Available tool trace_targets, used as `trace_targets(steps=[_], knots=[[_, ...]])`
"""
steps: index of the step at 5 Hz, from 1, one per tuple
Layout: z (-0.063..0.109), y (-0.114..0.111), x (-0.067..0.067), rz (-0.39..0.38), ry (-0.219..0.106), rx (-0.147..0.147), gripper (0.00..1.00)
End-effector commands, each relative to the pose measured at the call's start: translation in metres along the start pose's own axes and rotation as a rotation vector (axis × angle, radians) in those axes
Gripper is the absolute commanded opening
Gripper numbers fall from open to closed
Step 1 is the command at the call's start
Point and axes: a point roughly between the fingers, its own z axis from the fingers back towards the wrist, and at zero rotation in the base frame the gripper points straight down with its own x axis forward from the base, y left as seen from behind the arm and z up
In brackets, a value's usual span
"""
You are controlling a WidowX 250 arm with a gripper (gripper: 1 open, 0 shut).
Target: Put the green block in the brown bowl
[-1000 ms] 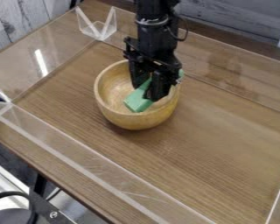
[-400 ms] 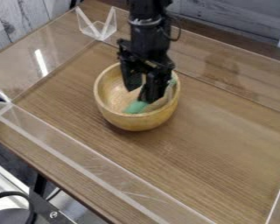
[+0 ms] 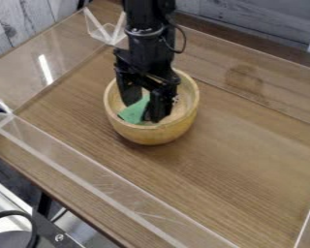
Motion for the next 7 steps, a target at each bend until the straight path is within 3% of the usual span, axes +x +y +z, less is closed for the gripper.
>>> trace_targets(steps=[1, 2, 4, 5, 6, 7], knots=[[0.015, 0.004, 0.002, 0.004, -0.044, 0.038, 1.00], [0.022, 0.003, 0.001, 0.001, -0.049, 0.056, 1.00], [0.058, -0.002, 0.012, -0.002, -0.040, 0.111, 1.00], [0.082, 0.004, 0.018, 0.039, -0.101, 0.078, 1.00], [0.089, 0.012, 0.018, 0.072, -0.134, 0.043, 1.00], [0.085, 0.010, 0.013, 0.066, -0.136, 0.051, 1.00]])
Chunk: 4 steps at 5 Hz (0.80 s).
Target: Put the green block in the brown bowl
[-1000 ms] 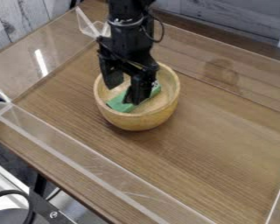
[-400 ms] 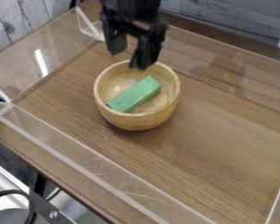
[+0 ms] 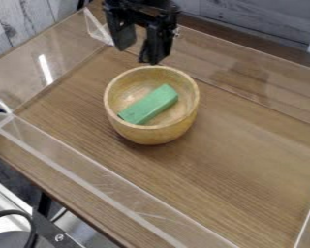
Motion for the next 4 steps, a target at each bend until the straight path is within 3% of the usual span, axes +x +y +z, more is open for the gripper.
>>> trace_targets(steps=[1, 3, 4], knots=[[0.013, 0.000, -0.002, -0.006, -0.057, 0.028, 1.00], [-0.006, -0.019, 0.002, -0.044, -0.015, 0.034, 1.00], [-0.005, -0.027, 0.005, -0.081, -0.013, 0.047, 1.00]])
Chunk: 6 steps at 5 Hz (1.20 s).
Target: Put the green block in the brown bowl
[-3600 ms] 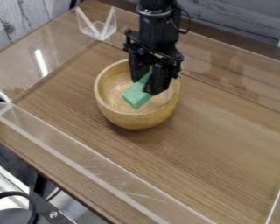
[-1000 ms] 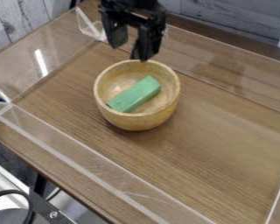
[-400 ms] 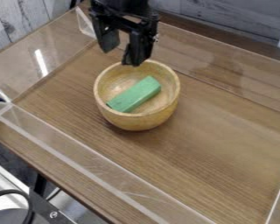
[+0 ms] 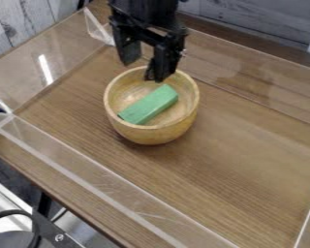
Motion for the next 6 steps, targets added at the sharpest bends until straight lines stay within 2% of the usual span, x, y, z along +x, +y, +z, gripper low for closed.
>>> trace_targets(steps=[1, 2, 3, 5, 6], knots=[[0.009, -0.001, 0.011, -0.023, -0.034, 0.020, 1.00], [0.007, -0.002, 0.014, -0.046, -0.034, 0.027, 1.00], [0.038, -0.008, 0.017, -0.060, -0.046, -0.004, 1.00], [0.033, -0.019, 0.013, -0.146, -0.028, -0.069, 1.00], [0.034, -0.025, 0.014, -0.187, -0.055, -0.079, 1.00]])
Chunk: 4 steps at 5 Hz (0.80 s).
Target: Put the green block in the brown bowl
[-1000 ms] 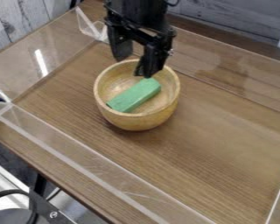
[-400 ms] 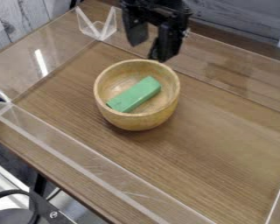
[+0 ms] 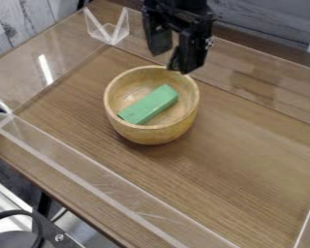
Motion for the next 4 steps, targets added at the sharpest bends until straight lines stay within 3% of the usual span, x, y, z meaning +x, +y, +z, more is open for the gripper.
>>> trace_targets(steps=[1, 3, 4], knots=[[0.019, -0.007, 0.005, -0.057, -0.092, 0.016, 1.00], [0.041, 0.000, -0.036, 0.285, -0.056, 0.005, 1.00], [0.025, -0.010, -0.027, 0.236, -0.043, 0.038, 0.00]])
